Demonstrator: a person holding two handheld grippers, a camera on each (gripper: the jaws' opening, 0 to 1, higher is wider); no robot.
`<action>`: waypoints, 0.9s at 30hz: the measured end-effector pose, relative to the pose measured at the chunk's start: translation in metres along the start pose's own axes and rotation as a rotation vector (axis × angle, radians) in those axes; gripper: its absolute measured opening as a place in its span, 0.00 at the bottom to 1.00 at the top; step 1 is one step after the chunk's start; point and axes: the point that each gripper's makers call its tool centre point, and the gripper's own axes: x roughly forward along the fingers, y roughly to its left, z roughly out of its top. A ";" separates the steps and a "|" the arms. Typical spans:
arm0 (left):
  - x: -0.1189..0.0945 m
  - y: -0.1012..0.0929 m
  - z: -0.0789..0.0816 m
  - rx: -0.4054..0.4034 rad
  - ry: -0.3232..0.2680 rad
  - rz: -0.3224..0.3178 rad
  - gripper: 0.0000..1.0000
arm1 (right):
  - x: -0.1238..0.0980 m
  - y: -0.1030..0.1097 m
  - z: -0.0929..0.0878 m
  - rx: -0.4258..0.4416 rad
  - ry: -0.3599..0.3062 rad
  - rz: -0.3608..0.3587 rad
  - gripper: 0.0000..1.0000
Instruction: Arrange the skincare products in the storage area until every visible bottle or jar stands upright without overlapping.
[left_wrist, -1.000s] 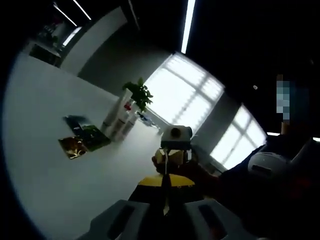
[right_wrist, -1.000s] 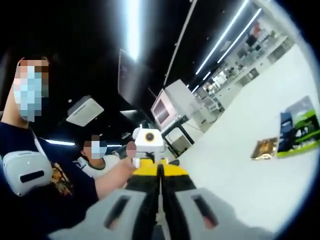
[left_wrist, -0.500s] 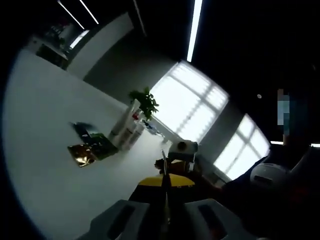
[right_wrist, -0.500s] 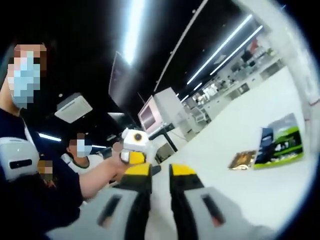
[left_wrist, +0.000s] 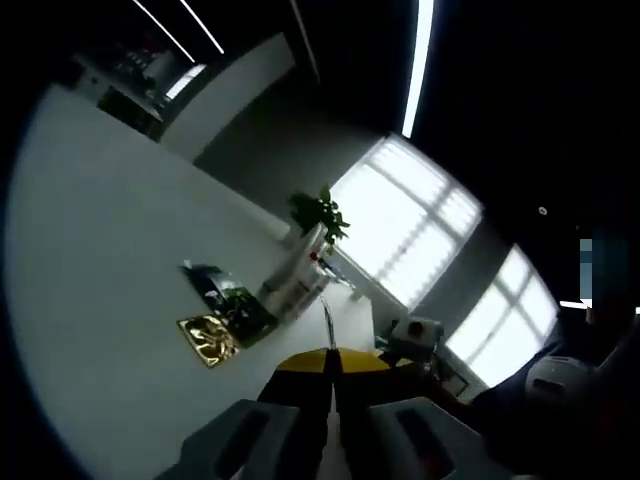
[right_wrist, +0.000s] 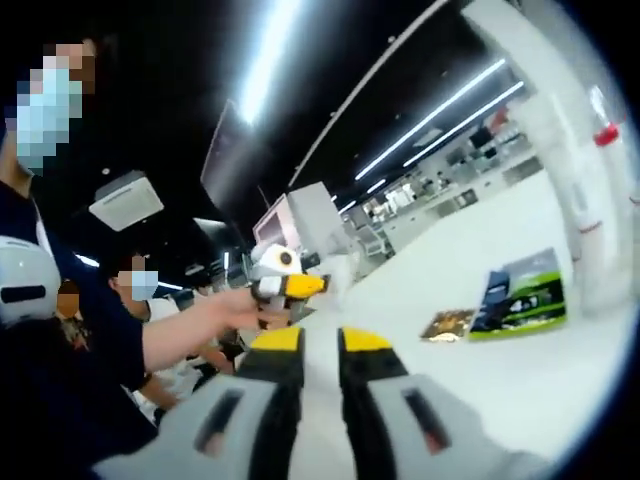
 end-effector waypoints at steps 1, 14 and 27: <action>0.002 0.005 0.003 0.000 0.004 0.011 0.00 | 0.001 -0.003 0.000 0.000 -0.001 -0.004 0.13; 0.020 0.059 0.025 -0.090 0.014 0.071 0.00 | -0.003 -0.008 -0.009 -0.016 0.009 -0.050 0.15; 0.042 0.099 0.037 -0.178 0.024 0.140 0.00 | -0.006 -0.014 -0.016 0.007 0.016 -0.062 0.15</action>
